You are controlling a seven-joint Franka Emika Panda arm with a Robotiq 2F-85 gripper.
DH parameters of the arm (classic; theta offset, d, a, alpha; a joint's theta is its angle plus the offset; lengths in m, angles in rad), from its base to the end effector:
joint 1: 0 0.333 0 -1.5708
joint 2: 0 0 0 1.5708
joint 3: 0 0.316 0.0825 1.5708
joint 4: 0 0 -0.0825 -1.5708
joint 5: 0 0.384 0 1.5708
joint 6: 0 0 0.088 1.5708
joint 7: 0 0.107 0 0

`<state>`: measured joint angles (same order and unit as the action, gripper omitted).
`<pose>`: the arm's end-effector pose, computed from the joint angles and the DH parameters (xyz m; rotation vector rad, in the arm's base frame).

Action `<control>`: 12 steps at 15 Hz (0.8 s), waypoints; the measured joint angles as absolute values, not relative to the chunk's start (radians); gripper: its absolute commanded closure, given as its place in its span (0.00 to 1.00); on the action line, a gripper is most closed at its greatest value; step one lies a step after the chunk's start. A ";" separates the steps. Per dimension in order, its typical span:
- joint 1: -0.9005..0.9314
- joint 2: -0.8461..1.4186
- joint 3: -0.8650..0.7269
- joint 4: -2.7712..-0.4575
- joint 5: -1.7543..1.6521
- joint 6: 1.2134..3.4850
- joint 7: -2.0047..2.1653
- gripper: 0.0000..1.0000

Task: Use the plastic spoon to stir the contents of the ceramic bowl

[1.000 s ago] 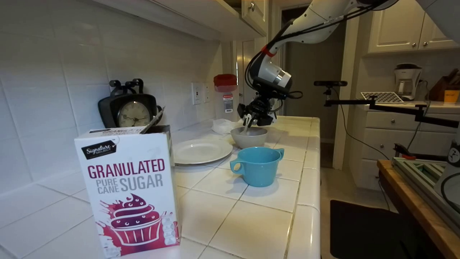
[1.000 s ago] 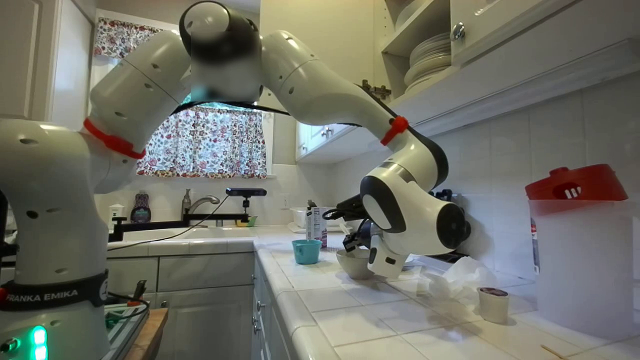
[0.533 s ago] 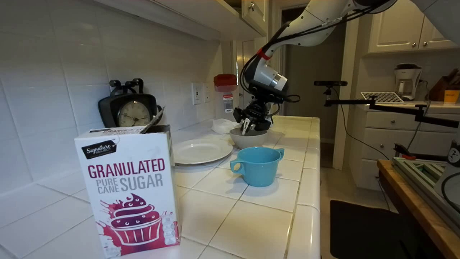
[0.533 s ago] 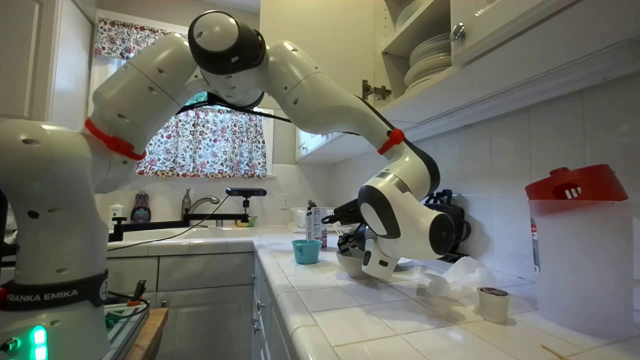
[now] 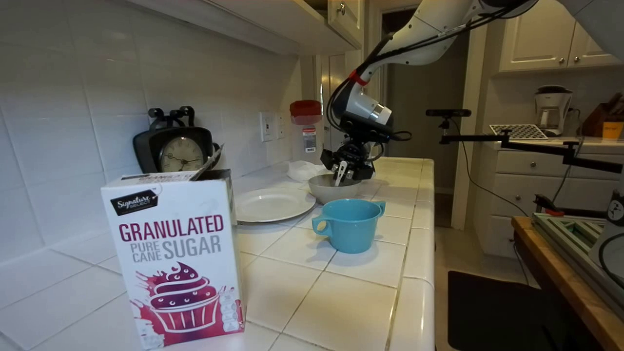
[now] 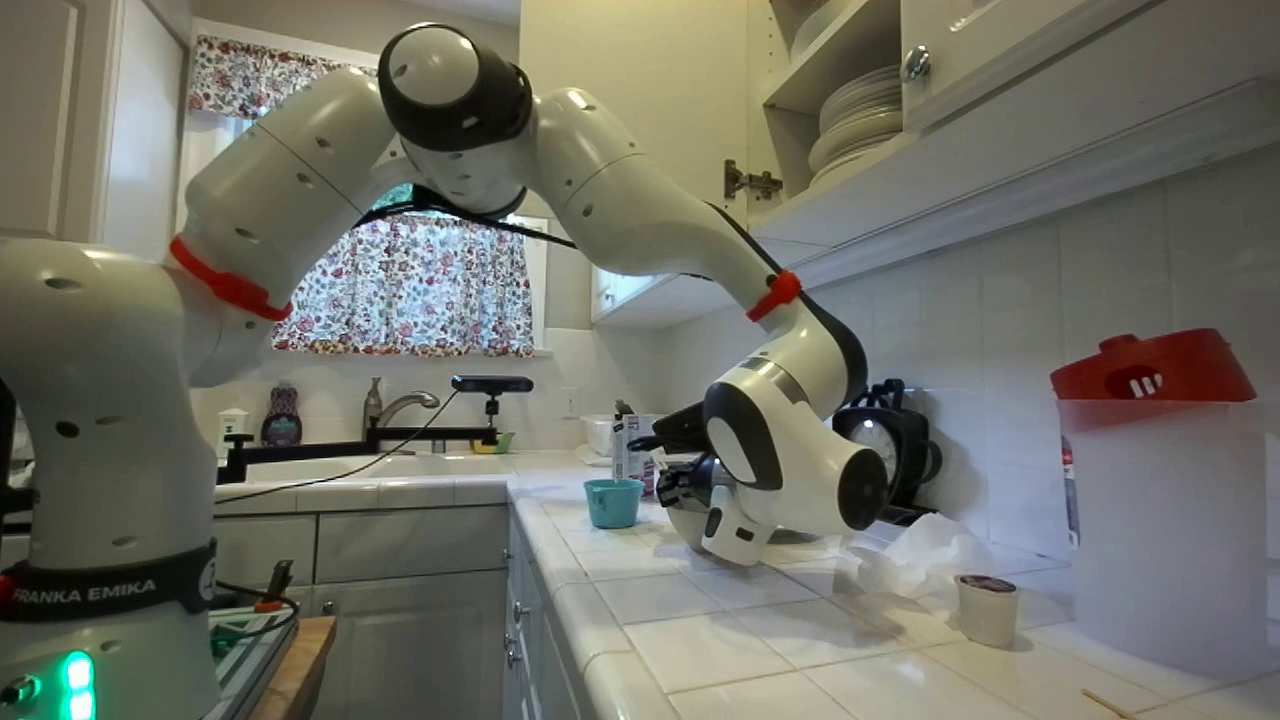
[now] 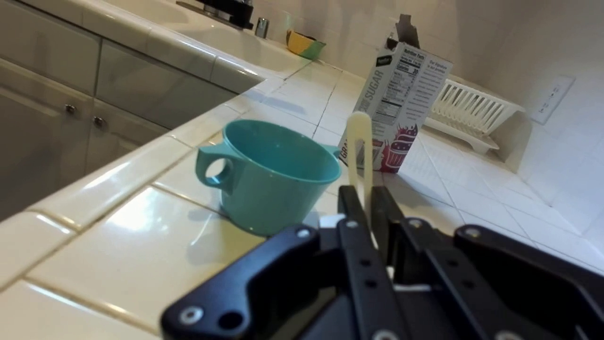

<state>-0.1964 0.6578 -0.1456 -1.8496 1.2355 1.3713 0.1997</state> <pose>0.5640 -0.0735 0.1891 -1.5049 0.9517 0.9487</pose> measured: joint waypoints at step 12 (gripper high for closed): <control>-0.218 0.641 -0.216 -1.855 1.220 1.363 0.195 0.97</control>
